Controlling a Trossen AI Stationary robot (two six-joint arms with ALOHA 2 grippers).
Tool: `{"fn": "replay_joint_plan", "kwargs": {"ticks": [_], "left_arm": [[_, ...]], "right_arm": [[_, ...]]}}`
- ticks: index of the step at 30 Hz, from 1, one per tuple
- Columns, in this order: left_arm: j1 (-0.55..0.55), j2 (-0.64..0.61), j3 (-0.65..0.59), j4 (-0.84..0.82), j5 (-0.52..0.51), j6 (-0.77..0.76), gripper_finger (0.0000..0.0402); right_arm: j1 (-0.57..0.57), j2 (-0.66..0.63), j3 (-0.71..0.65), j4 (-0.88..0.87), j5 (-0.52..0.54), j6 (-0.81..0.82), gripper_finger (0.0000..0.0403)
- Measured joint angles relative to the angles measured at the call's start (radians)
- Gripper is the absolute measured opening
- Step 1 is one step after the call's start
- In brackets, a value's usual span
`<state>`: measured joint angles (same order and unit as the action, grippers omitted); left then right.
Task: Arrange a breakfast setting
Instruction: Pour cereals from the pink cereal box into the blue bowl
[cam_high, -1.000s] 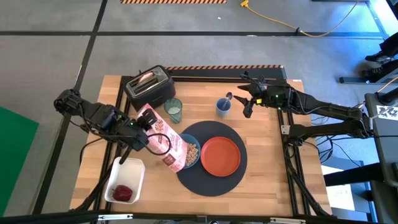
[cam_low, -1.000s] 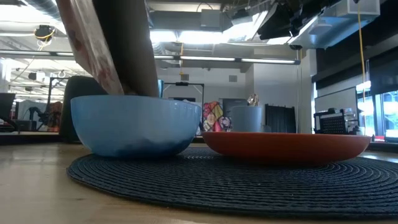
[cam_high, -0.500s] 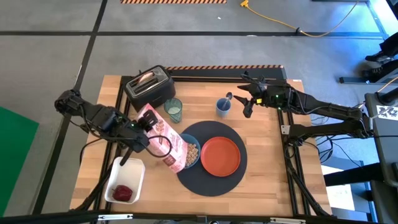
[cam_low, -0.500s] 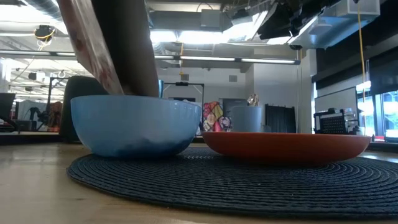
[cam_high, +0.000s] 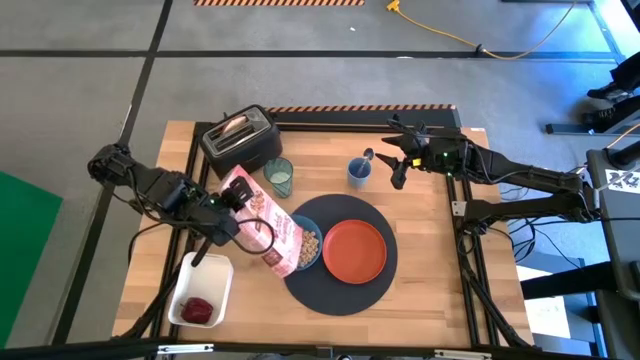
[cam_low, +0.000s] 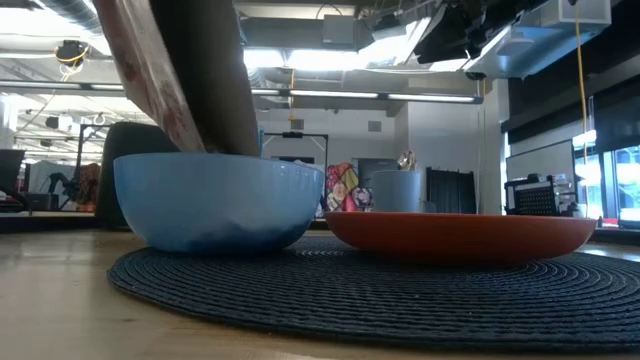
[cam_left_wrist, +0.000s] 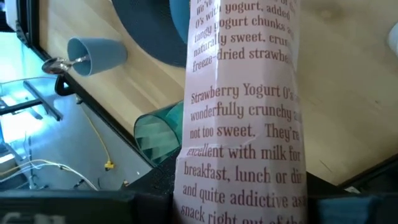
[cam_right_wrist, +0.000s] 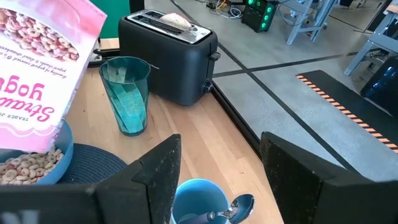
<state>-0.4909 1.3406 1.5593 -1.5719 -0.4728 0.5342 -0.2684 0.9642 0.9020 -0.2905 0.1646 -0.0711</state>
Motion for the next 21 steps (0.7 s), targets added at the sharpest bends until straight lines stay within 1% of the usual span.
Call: {"fn": "replay_joint_plan", "kwargs": {"ticks": [4, 6, 11, 21], "left_arm": [[-0.006, 0.008, -0.001, 0.005, -0.005, 0.021, 0.0139], [-0.004, 0.003, 0.000, -0.004, -0.024, 0.021, 0.0139], [-0.006, 0.005, 0.000, 0.001, -0.013, 0.020, 0.0139], [0.006, -0.013, 0.000, 0.000, -0.024, 0.018, 0.0139]], "right_arm": [[0.000, 0.000, 0.000, 0.001, 0.000, 0.000, 0.0211], [0.000, 0.000, 0.000, 0.001, 0.000, 0.000, 0.0211], [0.000, 0.000, 0.000, 0.001, 0.000, 0.000, 0.0211], [0.000, 0.000, 0.000, 0.000, 0.000, 0.000, 0.0211]]}}
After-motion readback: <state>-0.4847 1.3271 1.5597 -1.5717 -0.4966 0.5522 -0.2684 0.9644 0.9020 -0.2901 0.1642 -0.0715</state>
